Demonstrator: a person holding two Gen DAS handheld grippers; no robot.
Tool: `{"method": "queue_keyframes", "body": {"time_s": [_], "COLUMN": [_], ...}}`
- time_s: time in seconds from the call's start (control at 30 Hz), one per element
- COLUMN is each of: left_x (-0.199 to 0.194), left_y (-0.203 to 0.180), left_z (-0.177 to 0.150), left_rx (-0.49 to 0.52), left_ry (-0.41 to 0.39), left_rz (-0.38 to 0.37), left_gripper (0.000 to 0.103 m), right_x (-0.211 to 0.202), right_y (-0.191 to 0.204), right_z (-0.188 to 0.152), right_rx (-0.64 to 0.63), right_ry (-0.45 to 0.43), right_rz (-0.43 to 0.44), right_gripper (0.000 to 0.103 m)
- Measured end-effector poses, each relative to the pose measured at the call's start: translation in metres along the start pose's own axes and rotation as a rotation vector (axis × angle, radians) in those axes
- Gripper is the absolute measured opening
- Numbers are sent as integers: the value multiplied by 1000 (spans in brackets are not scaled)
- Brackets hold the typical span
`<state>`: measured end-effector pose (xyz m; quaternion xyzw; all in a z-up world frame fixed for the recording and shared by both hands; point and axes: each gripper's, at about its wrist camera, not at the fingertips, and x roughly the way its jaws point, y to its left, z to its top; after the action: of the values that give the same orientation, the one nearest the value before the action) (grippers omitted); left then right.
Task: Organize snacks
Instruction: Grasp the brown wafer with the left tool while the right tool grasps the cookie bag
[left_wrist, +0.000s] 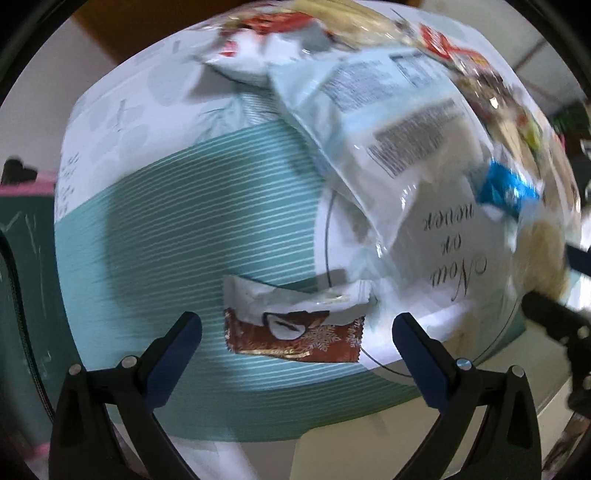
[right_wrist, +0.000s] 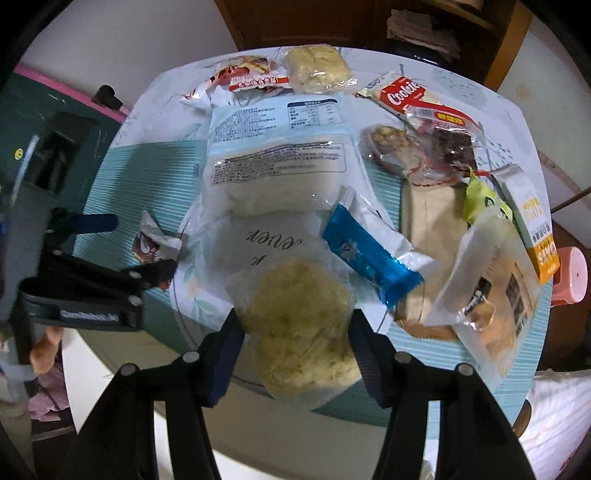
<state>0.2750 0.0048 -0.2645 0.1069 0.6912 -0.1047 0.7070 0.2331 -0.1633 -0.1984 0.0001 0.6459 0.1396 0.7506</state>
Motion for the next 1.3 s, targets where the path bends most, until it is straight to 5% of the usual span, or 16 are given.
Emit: {"method": "queue_keyframes", "body": {"time_s": [0.07,0.13,0.27,0.33,0.57,0.73,1.07,1.3], "left_x": [1,8,6,3,-20,-85,-240,-256], "left_y": [-4,-8,-13,-12,14,18,-13,-41], "left_z": [1,2,3,2,-8,-27,-154,-209], "left_rx": [8,32,40,25,-59,-97,4,-48], "left_ry": [2,35,28,17,-41,-181,-545,-645], "left_rz": [-16,-24,-24,-21,-40,-49,-114,-112], "left_gripper": [94,69,52,19,13,13,13,13], "right_x": [-7,-9,-5,-5,-23,-67,-195,-222], "right_y": [1,0,5,5,1,3,38,60], "right_z": [-10,-14,-16,-18,-25,-36,-115,-167], "right_rx": [8,17,41,47,79,101,73,85], "right_ry": [-7,-10,-9,-14,-93,-202,-481,-563], "right_rz": [9,12,25,24,49,57,106,132], "right_gripper": [57,57,57,57,57,56,56,56]}}
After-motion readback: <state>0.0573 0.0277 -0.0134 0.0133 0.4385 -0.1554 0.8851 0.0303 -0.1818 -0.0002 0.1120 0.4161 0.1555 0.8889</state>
